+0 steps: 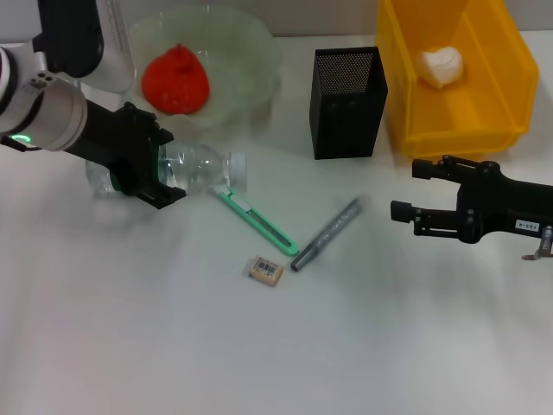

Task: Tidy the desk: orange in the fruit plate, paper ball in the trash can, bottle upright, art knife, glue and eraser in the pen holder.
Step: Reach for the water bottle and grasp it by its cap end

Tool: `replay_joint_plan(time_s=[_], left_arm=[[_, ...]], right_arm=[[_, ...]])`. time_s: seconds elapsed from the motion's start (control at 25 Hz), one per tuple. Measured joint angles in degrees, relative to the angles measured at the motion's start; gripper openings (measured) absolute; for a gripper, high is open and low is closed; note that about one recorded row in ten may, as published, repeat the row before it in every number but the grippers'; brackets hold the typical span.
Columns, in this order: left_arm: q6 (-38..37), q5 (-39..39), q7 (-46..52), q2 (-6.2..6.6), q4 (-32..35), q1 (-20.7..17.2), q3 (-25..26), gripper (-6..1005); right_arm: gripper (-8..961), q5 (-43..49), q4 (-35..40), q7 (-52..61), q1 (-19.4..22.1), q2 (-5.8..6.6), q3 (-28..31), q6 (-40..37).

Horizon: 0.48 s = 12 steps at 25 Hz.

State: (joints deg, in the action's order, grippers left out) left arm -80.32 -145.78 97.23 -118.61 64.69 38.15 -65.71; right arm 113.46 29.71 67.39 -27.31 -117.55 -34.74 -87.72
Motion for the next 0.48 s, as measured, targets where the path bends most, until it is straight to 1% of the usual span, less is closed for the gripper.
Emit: replay_joint_plan(time_s=[0.08, 0.12, 0.24, 0.28, 0.32, 0.48], left_arm=[[0.66, 0.27, 0.03, -0.05, -0.21, 0.0, -0.36, 861], [4.23, 1.84, 0.05, -0.1, -0.95, -0.17, -2.42, 861], [5.59, 2.21, 0.07, -0.1, -1.35, -0.23, -3.2, 862], [8.87, 2.51, 0.12, -0.08, -3.45, 0.05, -5.03, 862], [10.1, 2.38, 0.13, -0.01, -5.49, 0.85, -5.51, 862], [10.67, 1.91, 0.13, 0.07, -7.9, 2.06, -5.64, 863]], right_arm=[[827, 0.0, 0.0, 0.0, -0.03, -0.01, -0.02, 0.0], [827, 0.0, 0.0, 0.02, -0.08, -0.01, -0.04, 0.0], [827, 0.0, 0.0, 0.02, -0.11, -0.02, 0.0, 0.0], [827, 0.0, 0.0, 0.07, -0.13, -0.03, 0.01, 0.0], [827, 0.01, 0.0, 0.31, -0.13, -0.04, -0.01, 0.0], [827, 0.01, 0.02, 0.64, -0.01, -0.05, 0.02, -0.13]])
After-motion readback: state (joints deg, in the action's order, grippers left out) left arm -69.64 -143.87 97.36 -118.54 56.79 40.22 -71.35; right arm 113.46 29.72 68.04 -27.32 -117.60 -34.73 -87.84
